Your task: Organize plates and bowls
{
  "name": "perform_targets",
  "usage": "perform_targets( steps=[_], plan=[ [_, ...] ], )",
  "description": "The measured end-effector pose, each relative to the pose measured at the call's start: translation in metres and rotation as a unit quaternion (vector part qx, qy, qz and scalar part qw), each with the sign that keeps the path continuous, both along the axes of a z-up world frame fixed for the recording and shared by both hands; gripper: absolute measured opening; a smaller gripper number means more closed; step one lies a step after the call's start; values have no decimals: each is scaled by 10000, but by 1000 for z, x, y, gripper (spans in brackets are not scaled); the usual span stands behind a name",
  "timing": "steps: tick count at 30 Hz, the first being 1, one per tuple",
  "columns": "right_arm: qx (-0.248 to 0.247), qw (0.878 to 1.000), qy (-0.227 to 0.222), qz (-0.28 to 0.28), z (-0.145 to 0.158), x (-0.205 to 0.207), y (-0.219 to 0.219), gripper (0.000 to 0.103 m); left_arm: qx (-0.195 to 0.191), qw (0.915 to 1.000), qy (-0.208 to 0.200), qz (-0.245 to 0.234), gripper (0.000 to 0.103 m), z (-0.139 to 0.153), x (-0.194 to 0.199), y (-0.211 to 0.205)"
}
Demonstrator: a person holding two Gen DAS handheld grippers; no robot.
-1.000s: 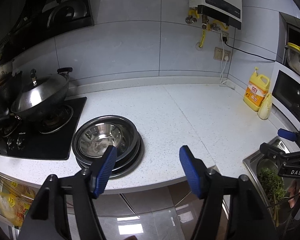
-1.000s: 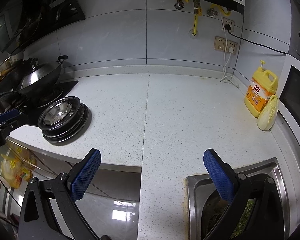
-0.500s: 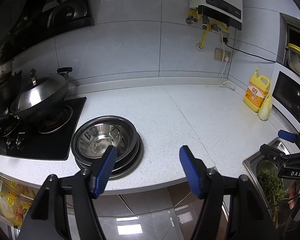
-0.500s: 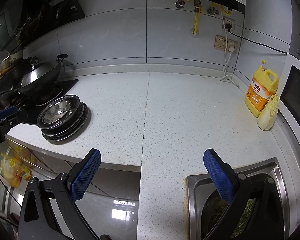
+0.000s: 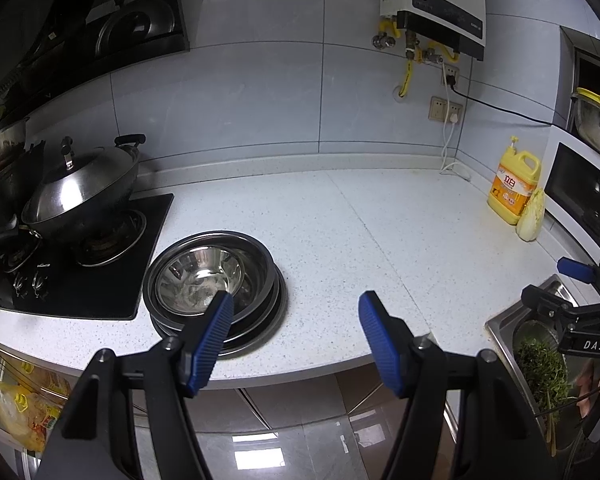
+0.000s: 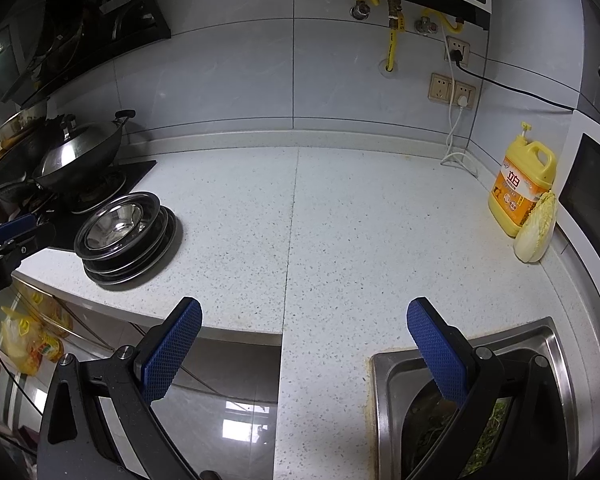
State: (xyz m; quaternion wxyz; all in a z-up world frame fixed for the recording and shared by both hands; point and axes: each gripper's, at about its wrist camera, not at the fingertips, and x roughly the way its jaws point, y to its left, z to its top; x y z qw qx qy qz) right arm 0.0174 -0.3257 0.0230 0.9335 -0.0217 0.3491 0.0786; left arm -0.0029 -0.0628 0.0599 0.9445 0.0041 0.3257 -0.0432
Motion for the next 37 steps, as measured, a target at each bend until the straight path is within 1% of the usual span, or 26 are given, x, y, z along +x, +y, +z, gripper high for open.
perform_targets(
  steps=[19,27,37],
  plan=[
    [-16,10000,10,-12,0,2,-4,101,-8,10000,47,-56,64,-2,2,-4],
    [-36,10000,29,2,-2,2,-2,101,28,10000,28,-44,64,-3,3,-2],
    [-45,10000,26,6,-3,2,-2,101,-17,10000,38,-51,64,-4,3,2]
  ],
)
